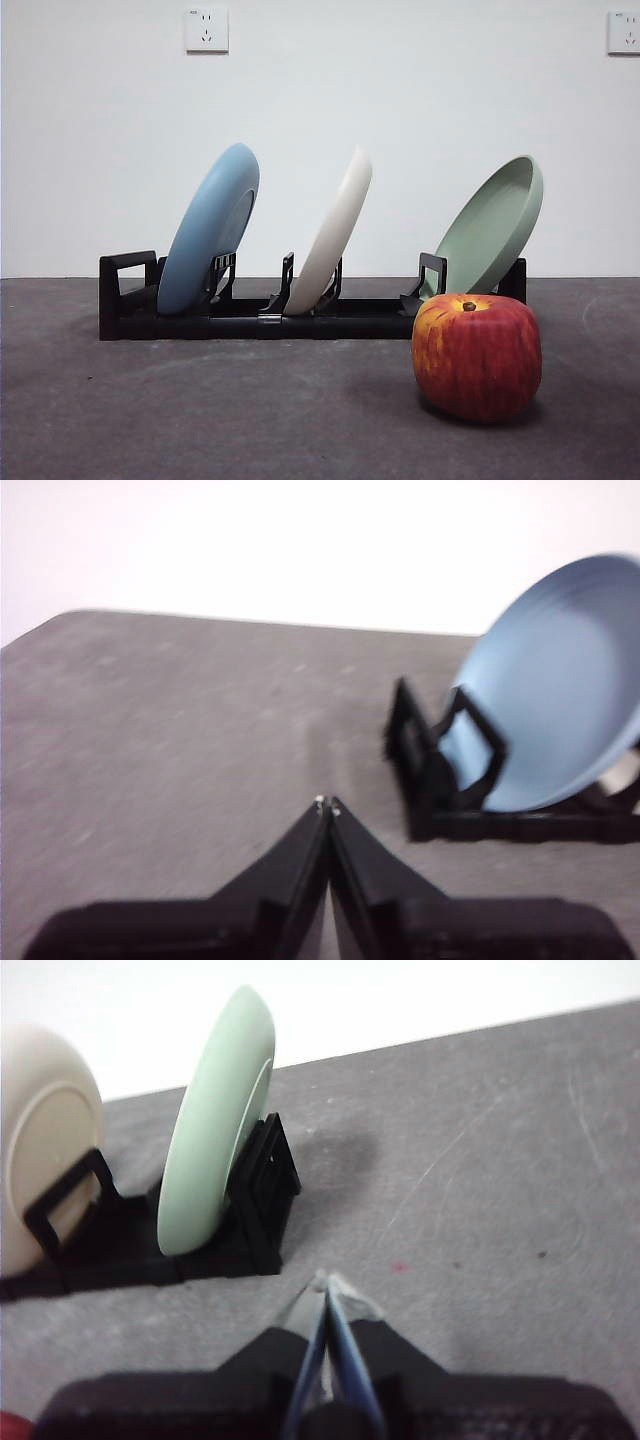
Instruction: Take the blue plate from the plate rack,put the plate on the table,take the apple from the table,put the apple in the plate
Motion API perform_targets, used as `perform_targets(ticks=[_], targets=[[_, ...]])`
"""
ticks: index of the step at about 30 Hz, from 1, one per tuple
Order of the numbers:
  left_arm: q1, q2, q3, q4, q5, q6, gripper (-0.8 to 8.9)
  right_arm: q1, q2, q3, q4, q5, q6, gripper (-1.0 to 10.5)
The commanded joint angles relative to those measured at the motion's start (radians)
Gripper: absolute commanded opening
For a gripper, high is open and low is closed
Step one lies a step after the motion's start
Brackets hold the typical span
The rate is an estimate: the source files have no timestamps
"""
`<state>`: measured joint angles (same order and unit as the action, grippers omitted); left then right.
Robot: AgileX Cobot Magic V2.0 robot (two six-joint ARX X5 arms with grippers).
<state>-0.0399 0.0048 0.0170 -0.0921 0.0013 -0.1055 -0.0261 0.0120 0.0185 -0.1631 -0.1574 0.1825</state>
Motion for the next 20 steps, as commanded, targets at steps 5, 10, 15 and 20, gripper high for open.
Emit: perform_targets(ticks=[5,10,15,20], targets=[[0.003,0.006,0.062,-0.048,0.058,-0.072,-0.06,0.002,0.01,0.03,-0.003,-0.002,0.214,-0.1],[0.003,0.083,0.195,-0.089,0.061,-0.086,-0.06,0.002,0.08,0.148,-0.005,-0.002,0.232,-0.1],[0.003,0.229,0.361,-0.098,0.086,-0.085,-0.06,0.002,0.21,0.323,-0.05,-0.001,0.214,-0.1],[0.003,0.417,0.542,-0.119,0.174,-0.084,-0.06,0.002,0.383,0.536,-0.141,-0.003,0.142,-0.1]])
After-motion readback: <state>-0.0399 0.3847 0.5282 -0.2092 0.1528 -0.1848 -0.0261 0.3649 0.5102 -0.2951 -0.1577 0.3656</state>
